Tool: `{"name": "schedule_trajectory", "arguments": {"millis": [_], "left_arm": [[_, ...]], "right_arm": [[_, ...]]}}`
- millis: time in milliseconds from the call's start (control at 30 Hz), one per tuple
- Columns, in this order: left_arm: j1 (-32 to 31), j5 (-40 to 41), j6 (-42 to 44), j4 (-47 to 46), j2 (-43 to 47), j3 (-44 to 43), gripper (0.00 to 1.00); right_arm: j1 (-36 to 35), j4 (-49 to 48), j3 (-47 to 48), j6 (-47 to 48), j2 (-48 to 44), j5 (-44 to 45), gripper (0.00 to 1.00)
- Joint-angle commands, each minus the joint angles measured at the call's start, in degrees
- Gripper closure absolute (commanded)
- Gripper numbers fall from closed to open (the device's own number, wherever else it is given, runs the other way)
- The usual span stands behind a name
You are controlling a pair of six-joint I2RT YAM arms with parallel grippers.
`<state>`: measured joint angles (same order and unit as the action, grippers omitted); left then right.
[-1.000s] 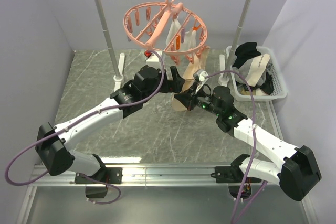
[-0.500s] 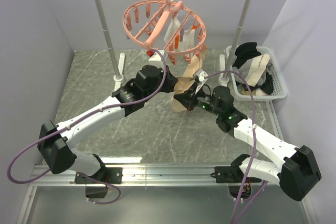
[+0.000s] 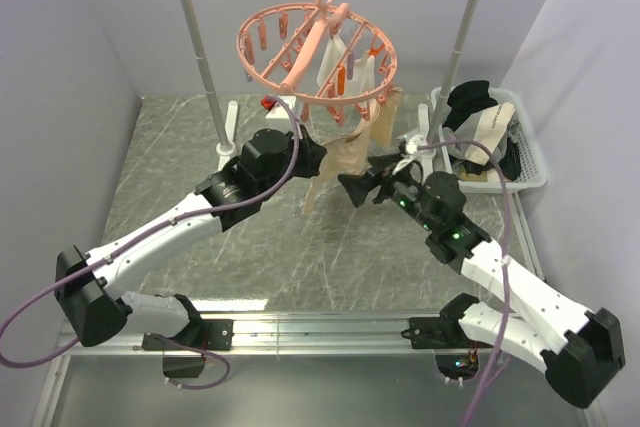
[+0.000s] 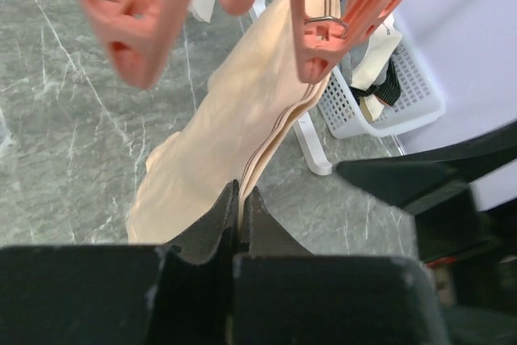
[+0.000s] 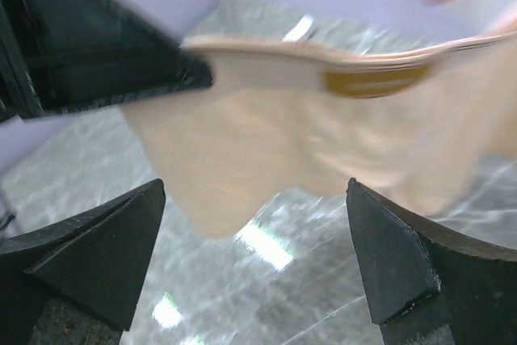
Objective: Remove the underwear clipped to the hanger
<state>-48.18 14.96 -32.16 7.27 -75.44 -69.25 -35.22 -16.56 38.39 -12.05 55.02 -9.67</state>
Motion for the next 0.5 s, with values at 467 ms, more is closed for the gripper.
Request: {"name": "schedule_trajectory", "arguments": {"millis": [467], "left_arm": [[-0.1, -0.9, -3.0, 2.6, 12.9, 6.5, 1.00]], "right_arm": [[8.8, -0.2, 1.5, -0.4, -7.5, 16.6, 0.00]]}}
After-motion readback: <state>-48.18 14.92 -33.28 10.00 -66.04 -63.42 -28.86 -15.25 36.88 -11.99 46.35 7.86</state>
